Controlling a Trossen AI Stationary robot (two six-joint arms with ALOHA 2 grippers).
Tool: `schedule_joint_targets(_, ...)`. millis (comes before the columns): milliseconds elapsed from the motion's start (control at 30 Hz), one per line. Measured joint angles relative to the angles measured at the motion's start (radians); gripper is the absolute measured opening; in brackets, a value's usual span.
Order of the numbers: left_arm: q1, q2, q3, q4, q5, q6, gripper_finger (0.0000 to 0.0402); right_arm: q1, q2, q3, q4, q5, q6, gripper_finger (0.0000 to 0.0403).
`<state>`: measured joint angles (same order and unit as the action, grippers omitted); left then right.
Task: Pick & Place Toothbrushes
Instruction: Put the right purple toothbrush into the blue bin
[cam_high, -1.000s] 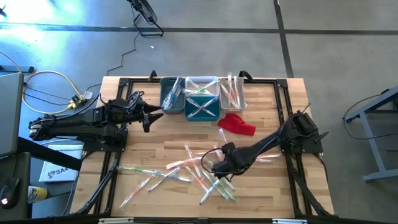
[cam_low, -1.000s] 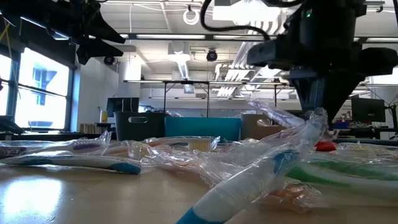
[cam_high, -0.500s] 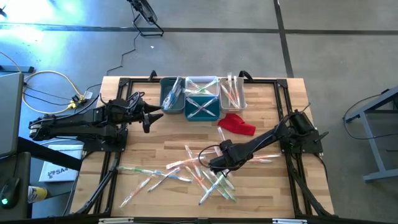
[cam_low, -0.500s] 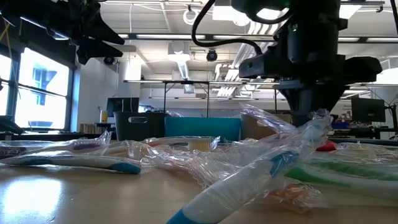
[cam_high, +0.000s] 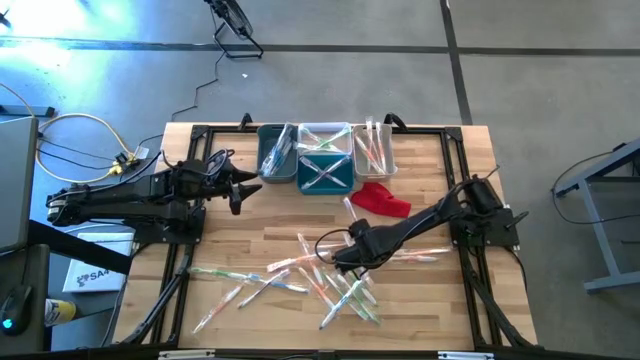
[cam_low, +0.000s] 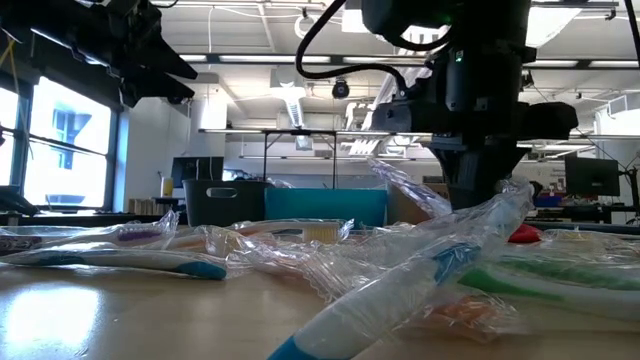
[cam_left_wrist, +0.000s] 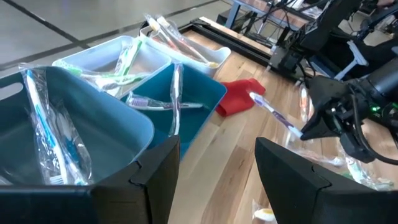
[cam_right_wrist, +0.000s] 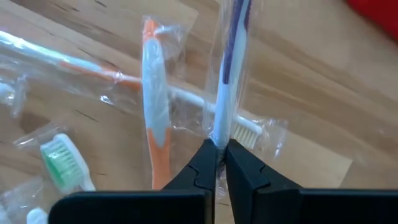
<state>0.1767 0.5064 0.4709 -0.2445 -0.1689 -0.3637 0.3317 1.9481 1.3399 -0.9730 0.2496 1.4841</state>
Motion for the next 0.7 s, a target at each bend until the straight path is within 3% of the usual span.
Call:
schedule_joint_targets(367, 0.0, 0.0, 0.0, 0.001, 0.0, 0.0, 0.0206, -0.036, -0.097, 0.0, -0.003, 0.11, -0.123, 0.0008)
schedule_joint_targets(700, 0.0, 0.0, 0.0, 0.001, 0.0, 0.0, 0.0206, -0.199, -0.139, 0.0, 0.099, 0.104, -0.507, 0.0008)
